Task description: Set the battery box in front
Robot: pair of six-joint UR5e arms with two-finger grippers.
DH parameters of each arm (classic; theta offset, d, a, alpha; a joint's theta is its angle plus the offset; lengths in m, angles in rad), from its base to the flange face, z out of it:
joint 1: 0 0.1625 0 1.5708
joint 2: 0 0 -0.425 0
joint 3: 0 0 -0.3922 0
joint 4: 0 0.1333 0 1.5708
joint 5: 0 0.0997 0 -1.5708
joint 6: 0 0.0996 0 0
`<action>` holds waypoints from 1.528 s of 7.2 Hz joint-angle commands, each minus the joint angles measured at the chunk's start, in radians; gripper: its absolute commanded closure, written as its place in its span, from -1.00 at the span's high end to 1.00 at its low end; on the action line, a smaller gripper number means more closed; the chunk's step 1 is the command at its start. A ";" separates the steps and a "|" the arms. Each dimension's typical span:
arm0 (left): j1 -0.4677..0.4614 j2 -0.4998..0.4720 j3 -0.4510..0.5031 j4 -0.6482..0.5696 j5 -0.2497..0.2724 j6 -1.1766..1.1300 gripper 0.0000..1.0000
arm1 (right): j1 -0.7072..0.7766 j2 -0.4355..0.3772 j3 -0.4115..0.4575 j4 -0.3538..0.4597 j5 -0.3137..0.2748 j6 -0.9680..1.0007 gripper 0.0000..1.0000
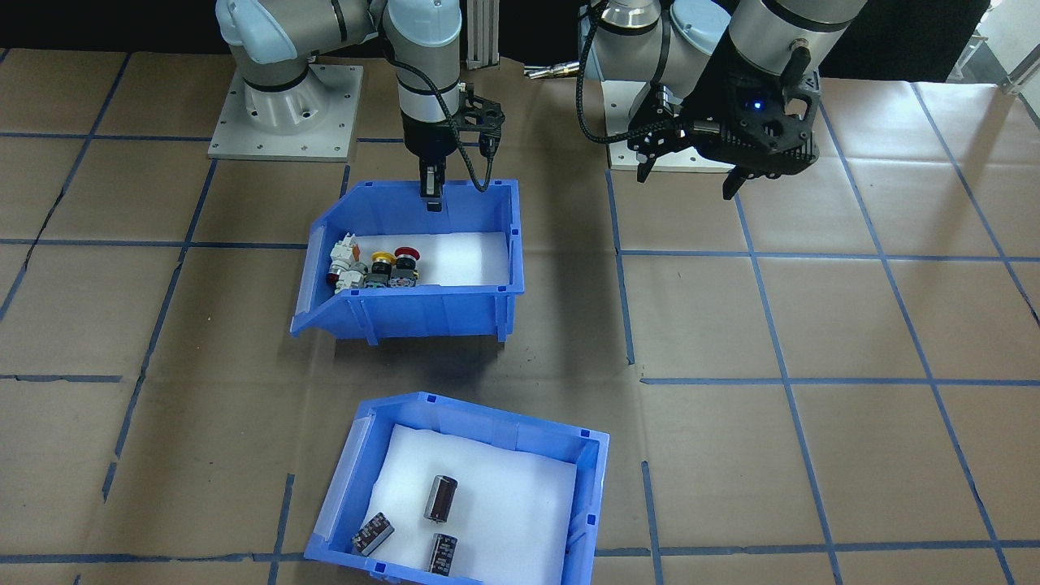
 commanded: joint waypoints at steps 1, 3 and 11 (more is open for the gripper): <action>0.002 0.013 -0.012 0.044 0.000 0.007 1.00 | 0.013 0.021 -0.003 -0.019 0.004 0.024 -0.88; 0.002 0.013 -0.012 0.046 0.000 0.005 1.00 | 0.012 0.024 -0.006 -0.020 0.005 0.024 0.29; 0.007 0.011 -0.013 0.046 0.002 0.007 1.00 | -0.210 -0.034 -0.355 0.403 -0.009 0.055 1.00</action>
